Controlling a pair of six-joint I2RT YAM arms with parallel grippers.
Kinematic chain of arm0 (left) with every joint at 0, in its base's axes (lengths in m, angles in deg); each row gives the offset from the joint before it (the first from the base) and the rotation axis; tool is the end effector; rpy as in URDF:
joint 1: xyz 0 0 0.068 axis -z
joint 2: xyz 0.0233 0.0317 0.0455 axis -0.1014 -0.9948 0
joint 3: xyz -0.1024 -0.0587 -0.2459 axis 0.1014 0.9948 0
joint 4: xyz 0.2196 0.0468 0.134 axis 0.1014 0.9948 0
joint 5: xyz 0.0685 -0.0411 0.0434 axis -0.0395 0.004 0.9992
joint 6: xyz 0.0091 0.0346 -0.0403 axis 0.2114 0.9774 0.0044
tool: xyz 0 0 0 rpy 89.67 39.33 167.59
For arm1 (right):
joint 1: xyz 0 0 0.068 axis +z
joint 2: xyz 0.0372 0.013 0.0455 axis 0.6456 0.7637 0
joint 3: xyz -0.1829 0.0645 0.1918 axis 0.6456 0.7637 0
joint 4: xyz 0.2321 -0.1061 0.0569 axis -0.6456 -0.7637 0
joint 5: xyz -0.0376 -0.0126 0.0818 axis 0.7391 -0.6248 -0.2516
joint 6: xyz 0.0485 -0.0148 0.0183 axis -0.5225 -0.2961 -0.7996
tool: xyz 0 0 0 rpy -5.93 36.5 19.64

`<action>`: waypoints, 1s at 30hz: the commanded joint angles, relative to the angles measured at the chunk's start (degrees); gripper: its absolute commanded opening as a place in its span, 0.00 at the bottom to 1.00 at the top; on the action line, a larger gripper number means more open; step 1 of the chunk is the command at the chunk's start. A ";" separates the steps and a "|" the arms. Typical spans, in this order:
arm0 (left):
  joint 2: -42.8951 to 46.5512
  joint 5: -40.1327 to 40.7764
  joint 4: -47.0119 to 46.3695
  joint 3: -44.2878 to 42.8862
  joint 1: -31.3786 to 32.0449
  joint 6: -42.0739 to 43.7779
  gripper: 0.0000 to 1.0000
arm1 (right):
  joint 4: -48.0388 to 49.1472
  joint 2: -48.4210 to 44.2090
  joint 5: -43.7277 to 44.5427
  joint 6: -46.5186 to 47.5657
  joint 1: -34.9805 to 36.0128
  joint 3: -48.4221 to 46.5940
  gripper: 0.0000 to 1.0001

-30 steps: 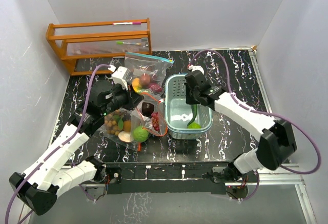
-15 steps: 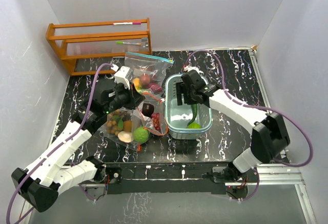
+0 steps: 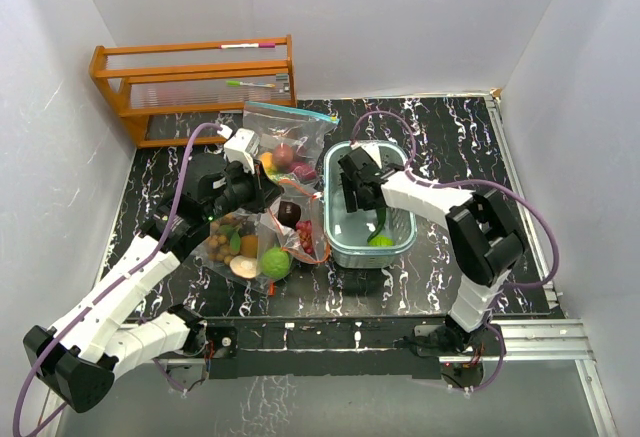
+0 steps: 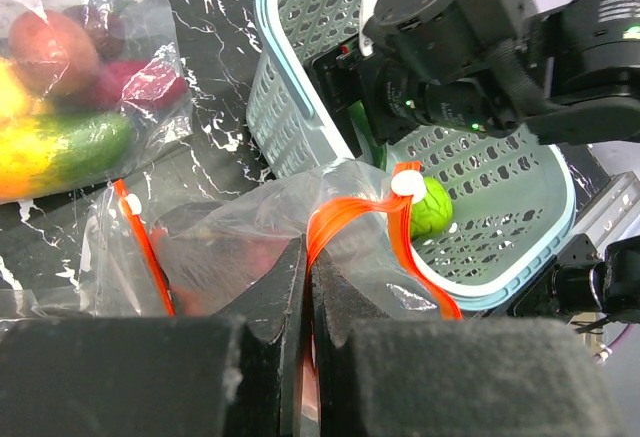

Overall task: Place the food in the zip-top bag and seal the zipper
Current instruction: Pick up the fake vegetable from the bin.

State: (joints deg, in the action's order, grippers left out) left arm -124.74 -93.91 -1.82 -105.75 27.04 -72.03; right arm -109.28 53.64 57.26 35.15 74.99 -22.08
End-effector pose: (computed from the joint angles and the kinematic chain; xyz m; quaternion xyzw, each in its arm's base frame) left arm 0.1844 -0.1266 0.3616 0.1489 0.7774 -0.3298 0.5145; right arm 0.2959 0.1886 0.1960 -0.0633 0.9564 -0.0715 0.2761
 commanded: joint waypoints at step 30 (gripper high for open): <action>-0.06 0.95 -0.26 -0.41 0.30 1.31 0.00 | -0.85 -20.83 -13.46 4.24 -0.84 -3.38 0.08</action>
State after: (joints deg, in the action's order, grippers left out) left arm -124.74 -93.24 -1.08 -105.75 27.04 -70.93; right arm -109.36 39.87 47.40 37.42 74.27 -23.55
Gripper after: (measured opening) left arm 0.010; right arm 0.223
